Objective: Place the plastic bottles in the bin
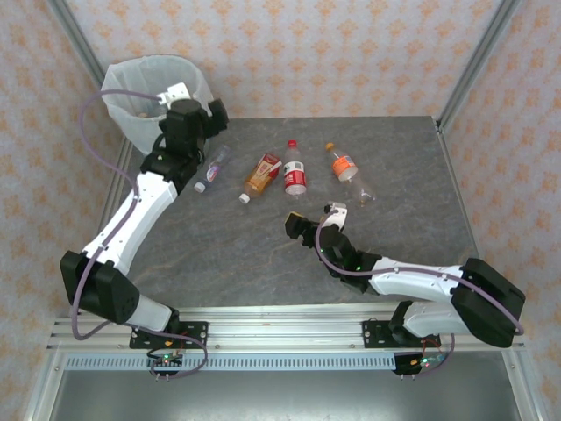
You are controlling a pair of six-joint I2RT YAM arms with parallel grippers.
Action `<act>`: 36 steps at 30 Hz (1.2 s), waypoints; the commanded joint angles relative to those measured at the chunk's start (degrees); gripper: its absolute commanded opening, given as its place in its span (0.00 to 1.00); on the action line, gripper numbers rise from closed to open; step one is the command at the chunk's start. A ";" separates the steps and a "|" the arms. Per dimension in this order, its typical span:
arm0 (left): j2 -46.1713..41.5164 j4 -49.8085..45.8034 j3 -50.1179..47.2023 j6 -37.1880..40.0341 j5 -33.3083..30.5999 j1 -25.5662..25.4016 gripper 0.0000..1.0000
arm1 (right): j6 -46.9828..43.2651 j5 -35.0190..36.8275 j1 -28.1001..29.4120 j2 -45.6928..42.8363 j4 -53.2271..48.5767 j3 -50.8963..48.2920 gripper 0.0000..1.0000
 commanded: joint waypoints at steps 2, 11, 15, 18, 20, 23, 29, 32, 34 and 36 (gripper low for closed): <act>-5.65 -1.36 -7.29 -0.18 -1.29 -2.62 1.00 | -0.14 -0.88 -0.59 1.15 1.93 0.50 0.99; -9.57 -14.92 -14.52 3.30 -0.59 -5.15 1.00 | -9.35 -5.39 -0.86 3.06 0.80 3.61 0.99; -6.67 -17.88 -16.22 5.25 1.87 -5.15 1.00 | -11.86 -5.75 -0.86 3.66 1.28 4.55 0.99; -2.92 -19.85 -16.03 5.31 0.17 -5.15 1.00 | -12.12 -6.38 -0.91 4.61 1.30 5.49 0.99; -0.66 -20.42 -15.55 4.88 -1.16 -5.15 1.00 | -11.95 -7.23 -0.95 5.25 1.31 5.89 0.99; 1.94 -18.63 -16.04 5.08 -2.55 -4.90 1.00 | -11.34 -8.86 -0.95 6.40 1.24 6.67 0.99; 7.19 -16.04 -16.74 7.22 4.21 -0.25 1.00 | -9.36 -8.87 -0.95 6.76 1.48 6.60 0.99; 9.17 -15.21 -16.82 8.26 7.34 2.83 1.00 | -8.96 -8.14 -0.95 6.99 3.19 6.25 0.99; 11.19 -15.66 -15.95 8.52 6.92 4.13 1.00 | -9.33 -8.11 -0.95 7.41 3.32 6.73 0.99; 12.96 -15.27 -15.58 9.92 5.88 4.60 1.00 | -9.72 -8.28 -0.95 7.82 3.14 7.28 0.99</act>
